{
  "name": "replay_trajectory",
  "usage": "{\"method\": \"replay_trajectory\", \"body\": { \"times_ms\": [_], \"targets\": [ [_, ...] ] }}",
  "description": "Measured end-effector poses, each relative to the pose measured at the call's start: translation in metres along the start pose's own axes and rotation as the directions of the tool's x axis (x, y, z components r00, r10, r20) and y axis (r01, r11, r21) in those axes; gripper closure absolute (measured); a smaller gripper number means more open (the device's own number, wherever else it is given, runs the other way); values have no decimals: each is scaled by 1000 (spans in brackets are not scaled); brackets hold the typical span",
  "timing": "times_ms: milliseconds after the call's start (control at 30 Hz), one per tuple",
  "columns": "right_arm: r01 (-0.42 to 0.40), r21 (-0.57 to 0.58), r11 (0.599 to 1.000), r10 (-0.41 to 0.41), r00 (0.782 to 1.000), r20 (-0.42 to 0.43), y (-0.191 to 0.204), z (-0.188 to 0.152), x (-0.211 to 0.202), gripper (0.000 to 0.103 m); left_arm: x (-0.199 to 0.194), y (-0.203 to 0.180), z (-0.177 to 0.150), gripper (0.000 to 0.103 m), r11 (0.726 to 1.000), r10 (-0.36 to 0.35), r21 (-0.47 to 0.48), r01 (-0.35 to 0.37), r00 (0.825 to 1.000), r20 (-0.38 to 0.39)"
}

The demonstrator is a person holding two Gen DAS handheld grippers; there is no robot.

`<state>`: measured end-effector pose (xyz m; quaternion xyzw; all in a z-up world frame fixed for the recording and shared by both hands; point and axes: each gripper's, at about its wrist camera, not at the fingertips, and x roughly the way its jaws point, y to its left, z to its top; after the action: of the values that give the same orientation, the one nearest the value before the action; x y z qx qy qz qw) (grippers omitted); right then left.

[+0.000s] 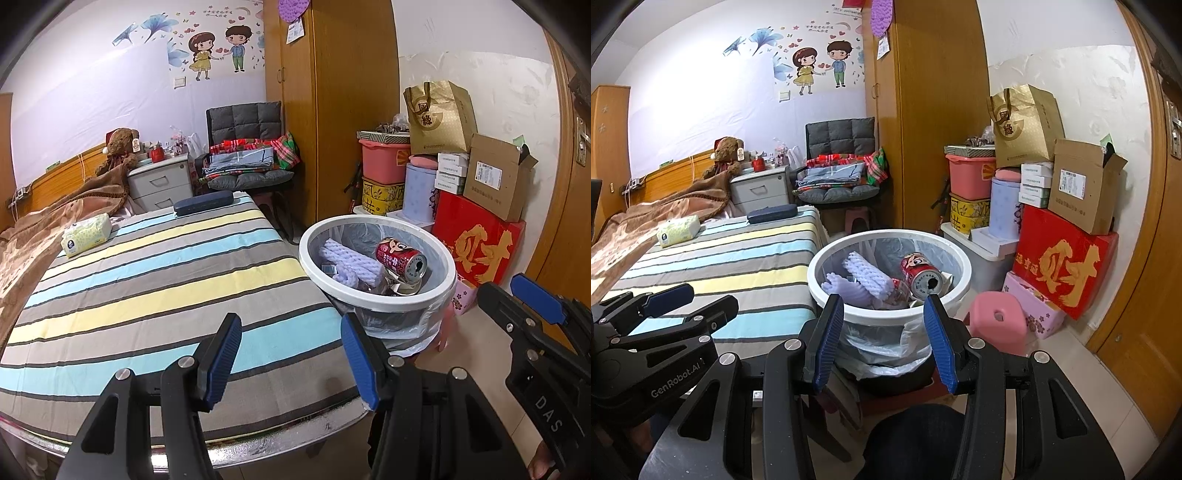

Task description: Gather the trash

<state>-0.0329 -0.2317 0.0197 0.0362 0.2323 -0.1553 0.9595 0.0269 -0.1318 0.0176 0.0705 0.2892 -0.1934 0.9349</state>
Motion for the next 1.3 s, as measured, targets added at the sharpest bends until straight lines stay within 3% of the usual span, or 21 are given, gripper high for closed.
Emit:
{"method": "replay_trajectory", "body": {
  "times_ms": [1300],
  "targets": [
    [-5,-5,1000,5,1000,0,3,1,-2,56,0,2,-1,47,1000,-2,-2,2,1000,-3]
  ]
}}
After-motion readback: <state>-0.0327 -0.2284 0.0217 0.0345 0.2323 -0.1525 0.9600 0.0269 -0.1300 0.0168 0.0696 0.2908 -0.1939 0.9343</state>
